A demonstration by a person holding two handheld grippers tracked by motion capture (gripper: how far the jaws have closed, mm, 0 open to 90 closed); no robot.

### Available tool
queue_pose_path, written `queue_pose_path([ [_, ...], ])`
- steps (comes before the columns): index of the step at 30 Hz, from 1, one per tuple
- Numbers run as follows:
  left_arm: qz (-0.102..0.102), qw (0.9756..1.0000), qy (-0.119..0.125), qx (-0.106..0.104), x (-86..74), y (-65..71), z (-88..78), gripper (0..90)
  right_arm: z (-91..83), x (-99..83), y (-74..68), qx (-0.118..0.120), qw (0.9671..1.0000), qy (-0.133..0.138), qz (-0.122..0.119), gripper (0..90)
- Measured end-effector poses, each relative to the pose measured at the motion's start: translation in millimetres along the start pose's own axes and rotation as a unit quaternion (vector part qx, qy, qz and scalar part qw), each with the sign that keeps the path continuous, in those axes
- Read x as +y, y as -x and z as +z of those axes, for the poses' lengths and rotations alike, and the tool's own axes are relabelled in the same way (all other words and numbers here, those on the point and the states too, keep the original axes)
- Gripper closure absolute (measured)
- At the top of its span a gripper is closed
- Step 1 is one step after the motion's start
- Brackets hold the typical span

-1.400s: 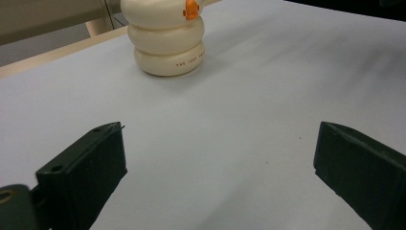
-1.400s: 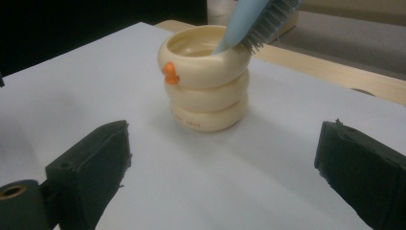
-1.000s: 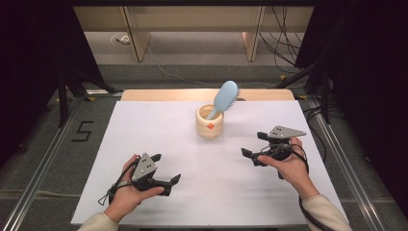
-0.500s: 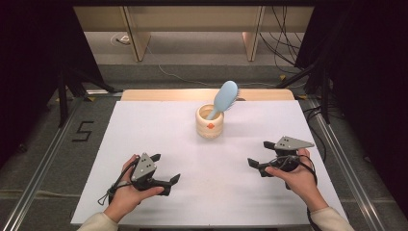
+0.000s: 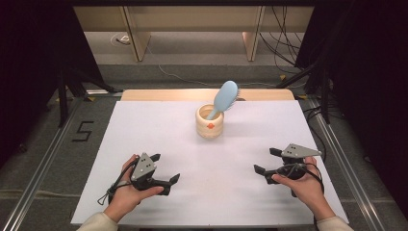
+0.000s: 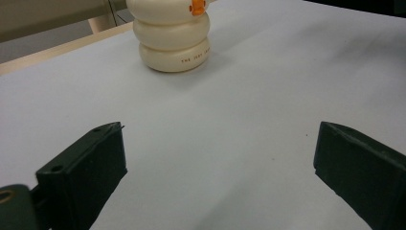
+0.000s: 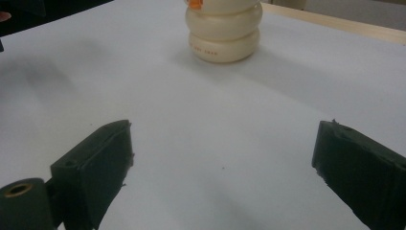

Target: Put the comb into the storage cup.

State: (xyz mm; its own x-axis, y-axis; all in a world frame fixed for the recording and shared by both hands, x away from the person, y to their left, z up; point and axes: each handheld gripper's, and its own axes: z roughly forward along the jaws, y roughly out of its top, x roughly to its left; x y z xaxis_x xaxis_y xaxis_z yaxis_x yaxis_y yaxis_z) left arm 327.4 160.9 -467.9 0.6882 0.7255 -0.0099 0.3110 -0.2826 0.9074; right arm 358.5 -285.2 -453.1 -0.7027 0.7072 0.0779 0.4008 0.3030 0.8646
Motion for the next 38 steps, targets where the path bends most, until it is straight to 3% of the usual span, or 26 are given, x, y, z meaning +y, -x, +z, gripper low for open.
queue_pose_path([
  [17,0.001,1.0,-0.002,0.001,-0.5,-0.7,0.3,3.3,-11.9,-23.5,-6.6,-0.004,1.0,-0.003,0.0,8.5],
  [26,0.0,1.0,-0.002,0.001,-0.7,-0.7,0.4,3.3,-17.4,-29.7,-9.5,-0.009,0.9997,0.024,-0.001,11.6],
  [38,-0.008,0.9999,0.001,-0.006,-0.4,-0.2,1.2,4.6,-19.1,-34.5,-5.8,-0.017,0.9995,0.026,0.011,13.5],
])
